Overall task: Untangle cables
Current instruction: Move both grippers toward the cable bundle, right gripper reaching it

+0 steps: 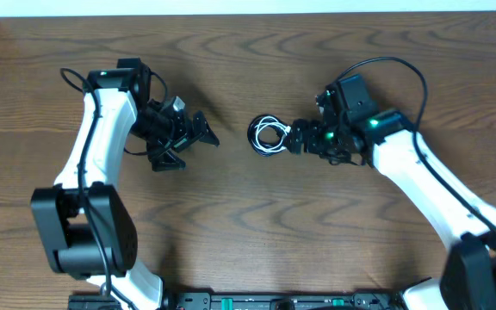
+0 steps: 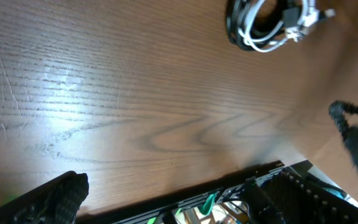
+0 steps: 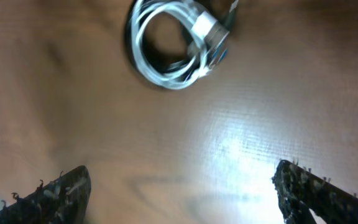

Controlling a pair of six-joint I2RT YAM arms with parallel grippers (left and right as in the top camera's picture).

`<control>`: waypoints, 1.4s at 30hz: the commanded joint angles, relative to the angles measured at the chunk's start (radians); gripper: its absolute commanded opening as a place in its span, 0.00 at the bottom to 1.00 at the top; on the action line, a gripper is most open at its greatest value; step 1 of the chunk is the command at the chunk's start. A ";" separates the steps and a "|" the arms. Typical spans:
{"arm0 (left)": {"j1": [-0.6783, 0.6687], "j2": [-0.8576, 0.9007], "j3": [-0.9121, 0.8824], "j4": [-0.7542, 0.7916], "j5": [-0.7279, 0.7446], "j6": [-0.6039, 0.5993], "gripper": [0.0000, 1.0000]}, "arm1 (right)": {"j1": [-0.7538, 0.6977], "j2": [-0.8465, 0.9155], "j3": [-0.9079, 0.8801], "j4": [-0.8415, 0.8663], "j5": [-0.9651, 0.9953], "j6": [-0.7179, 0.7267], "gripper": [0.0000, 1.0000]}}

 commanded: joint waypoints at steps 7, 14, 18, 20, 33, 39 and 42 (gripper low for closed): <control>-0.002 0.065 0.017 0.009 -0.048 -0.009 0.99 | 0.043 0.156 0.024 0.162 0.017 0.202 0.65; -0.030 0.065 0.017 0.017 -0.114 -0.009 0.99 | 0.076 0.247 0.024 0.202 0.020 0.328 0.57; -0.055 0.065 0.017 0.054 -0.114 -0.009 0.99 | 0.104 0.282 0.024 0.260 0.021 0.391 0.56; -0.069 0.065 0.017 0.071 -0.114 -0.009 1.00 | 0.121 0.297 0.024 0.290 0.048 0.411 0.58; -0.137 0.065 0.016 0.121 -0.221 -0.045 0.99 | 0.143 0.375 0.023 0.332 0.200 0.534 0.48; -0.149 0.065 0.016 0.121 -0.246 -0.077 0.99 | 0.143 0.382 0.024 0.341 0.200 0.533 0.25; -0.151 0.065 0.016 0.121 -0.245 -0.077 0.99 | 0.138 0.380 0.024 0.340 0.170 0.496 0.18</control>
